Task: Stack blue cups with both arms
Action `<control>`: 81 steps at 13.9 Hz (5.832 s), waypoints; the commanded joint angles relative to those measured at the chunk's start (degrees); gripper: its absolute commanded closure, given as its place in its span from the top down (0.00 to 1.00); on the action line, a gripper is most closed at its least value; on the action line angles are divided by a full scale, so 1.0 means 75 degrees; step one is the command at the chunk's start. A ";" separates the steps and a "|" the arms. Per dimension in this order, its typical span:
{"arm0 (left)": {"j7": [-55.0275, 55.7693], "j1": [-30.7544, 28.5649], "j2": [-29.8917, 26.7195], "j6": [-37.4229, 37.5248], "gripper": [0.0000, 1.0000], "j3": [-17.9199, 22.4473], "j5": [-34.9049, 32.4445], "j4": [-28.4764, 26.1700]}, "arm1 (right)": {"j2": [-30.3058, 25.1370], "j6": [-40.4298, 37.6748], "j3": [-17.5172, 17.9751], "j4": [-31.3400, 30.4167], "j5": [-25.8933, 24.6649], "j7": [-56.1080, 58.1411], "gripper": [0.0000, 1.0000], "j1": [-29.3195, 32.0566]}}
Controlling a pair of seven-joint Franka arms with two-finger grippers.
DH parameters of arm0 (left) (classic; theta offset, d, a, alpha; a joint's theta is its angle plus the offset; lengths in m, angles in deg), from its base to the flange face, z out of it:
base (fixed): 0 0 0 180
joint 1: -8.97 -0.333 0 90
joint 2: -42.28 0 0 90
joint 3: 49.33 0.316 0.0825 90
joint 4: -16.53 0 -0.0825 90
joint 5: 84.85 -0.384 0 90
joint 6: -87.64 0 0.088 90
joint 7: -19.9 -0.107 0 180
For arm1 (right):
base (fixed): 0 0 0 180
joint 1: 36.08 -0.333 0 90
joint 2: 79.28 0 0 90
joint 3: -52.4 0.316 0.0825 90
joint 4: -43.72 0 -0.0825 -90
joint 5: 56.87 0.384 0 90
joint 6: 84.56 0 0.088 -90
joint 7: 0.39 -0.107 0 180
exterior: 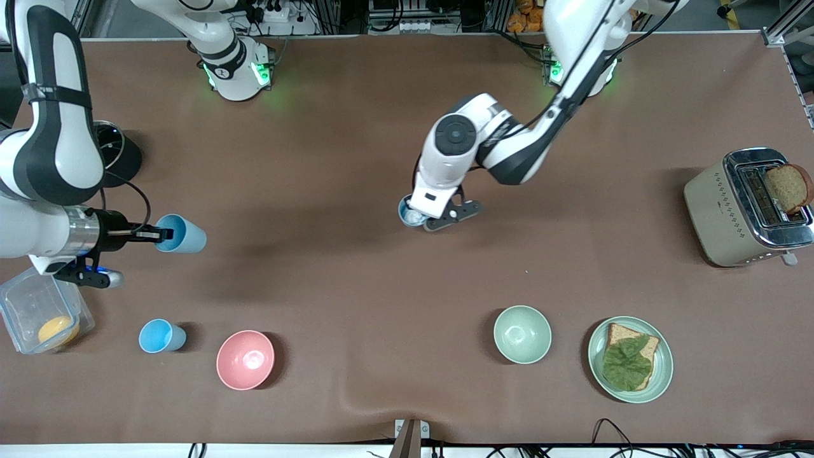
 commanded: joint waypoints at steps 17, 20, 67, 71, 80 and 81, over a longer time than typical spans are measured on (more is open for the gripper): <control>-0.0904 -0.2083 -0.3118 0.2085 1.00 0.0076 -0.0549 0.0303 | 0.0179 0.1293 -0.0014 0.0097 0.0926 -0.4493 0.00 -0.3592; -0.2698 -0.2904 -0.3260 0.3126 1.00 0.0088 -0.0384 0.0759 | 0.0612 0.1938 -0.0014 0.0073 0.0915 -0.5691 0.00 -0.4449; -0.9021 -0.4594 -0.4573 0.5357 1.00 0.1318 0.0718 0.0667 | -0.3089 -0.0484 -0.0049 -0.1157 -0.1113 0.0024 1.00 -0.0362; -0.9021 -0.4582 -0.4573 0.5357 1.00 0.1295 0.0706 0.0655 | -0.3207 -0.1000 0.0536 -0.0853 -0.1710 0.0656 1.00 0.0200; -0.8997 -0.4582 -0.4608 0.5964 1.00 0.1213 0.0706 0.1016 | -0.3265 -0.1095 0.0514 -0.0723 -0.1617 0.0610 1.00 0.0283; -0.8997 -0.4582 -0.4596 0.6221 1.00 0.1224 0.0752 0.1273 | -0.3265 -0.1095 0.0514 -0.0712 -0.1605 0.0599 1.00 0.0272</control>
